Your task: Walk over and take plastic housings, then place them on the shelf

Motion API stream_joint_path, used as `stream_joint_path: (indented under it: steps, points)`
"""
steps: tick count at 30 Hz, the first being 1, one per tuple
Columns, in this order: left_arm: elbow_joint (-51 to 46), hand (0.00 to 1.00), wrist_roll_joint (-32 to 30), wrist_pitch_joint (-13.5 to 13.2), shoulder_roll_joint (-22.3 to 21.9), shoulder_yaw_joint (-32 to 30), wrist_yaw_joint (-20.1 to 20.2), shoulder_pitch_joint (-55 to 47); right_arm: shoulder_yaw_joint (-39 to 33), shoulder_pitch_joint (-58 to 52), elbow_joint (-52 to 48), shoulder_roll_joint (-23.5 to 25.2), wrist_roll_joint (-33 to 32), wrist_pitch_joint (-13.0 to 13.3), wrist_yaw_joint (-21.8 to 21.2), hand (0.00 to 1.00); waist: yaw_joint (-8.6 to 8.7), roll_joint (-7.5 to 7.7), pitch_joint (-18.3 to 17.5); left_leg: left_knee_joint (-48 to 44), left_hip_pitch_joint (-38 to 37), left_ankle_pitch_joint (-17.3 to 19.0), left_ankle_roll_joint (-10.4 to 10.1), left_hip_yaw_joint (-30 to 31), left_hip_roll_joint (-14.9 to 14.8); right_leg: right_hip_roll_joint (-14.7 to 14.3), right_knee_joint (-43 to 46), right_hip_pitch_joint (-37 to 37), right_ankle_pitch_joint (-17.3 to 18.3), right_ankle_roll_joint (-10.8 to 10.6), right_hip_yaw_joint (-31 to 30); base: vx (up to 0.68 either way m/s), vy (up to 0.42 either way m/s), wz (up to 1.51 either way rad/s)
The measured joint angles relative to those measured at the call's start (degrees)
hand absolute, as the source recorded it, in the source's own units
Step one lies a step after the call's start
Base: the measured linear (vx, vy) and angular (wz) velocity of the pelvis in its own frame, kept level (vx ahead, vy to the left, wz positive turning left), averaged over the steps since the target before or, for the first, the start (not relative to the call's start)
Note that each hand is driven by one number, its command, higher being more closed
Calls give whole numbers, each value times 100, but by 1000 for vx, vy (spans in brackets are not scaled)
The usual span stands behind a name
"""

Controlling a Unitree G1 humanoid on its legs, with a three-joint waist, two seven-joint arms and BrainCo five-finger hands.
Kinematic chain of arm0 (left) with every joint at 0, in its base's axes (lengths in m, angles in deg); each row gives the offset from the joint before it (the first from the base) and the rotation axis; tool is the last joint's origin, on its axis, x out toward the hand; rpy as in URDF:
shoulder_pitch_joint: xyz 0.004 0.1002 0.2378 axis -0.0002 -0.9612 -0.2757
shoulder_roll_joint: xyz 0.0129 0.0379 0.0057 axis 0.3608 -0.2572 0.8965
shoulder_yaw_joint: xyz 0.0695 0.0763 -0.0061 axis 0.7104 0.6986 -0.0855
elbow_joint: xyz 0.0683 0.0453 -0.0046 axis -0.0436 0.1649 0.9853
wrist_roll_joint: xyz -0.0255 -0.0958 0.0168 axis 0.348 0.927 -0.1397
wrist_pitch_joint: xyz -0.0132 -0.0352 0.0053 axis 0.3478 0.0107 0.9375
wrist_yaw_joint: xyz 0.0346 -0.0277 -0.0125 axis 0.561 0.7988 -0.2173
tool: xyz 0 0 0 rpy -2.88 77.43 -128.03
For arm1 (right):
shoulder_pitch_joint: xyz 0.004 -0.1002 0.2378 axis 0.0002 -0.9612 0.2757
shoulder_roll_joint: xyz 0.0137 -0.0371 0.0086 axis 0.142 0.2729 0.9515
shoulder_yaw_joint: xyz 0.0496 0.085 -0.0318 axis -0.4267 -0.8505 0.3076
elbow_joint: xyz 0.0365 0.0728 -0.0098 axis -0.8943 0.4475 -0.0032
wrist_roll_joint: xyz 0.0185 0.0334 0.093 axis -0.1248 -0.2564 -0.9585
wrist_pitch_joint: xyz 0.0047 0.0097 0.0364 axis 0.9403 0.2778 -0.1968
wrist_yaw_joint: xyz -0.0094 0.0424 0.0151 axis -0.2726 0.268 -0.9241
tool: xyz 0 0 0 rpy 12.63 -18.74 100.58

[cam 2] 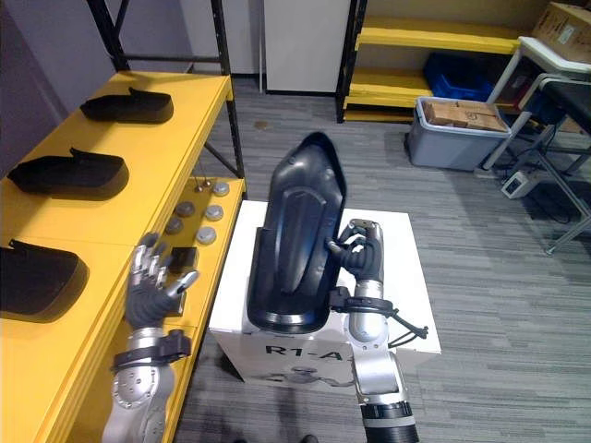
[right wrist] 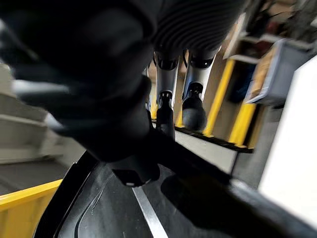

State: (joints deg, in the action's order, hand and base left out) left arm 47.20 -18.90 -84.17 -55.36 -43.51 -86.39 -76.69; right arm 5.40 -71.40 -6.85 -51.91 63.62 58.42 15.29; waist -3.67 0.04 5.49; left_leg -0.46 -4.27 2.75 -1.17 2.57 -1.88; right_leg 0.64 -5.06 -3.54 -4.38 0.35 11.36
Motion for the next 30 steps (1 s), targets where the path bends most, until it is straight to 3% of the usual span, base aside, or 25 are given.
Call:
stream_joint_path:
  steps: [4,11,12,20,30]
  points:
    - [335,0,10,9,9,718,78,426,460,223,-1,9,201,-1,27,100,3,-11,-74,0,11,0,0,-87,-15,-34,-19,45,-29,31,-92,-21,6,-11]
    - [833,0,105,115,15,776,80,631,433,298,-16,65,330,-4,196,100,101,-24,-129,0,47,0,0,-125,-12,-46,8,100,-56,26,-138,2,4,-3]
    - [881,100,105,116,18,791,75,636,433,298,-16,65,330,-5,212,100,118,-23,-187,-1,97,0,0,-138,-12,-45,9,157,-70,24,-148,9,16,-10]
    - [1392,100,232,193,175,811,-239,852,582,311,-24,-152,349,-7,258,100,195,-31,-234,-57,83,0,2,-264,-15,-29,4,170,-143,15,-291,-21,15,-8]
    - [1505,100,426,319,300,921,-269,852,870,311,-82,-261,342,2,237,100,247,-53,-336,-102,104,0,0,-317,-18,-55,-23,191,-186,53,-301,-32,7,-2]
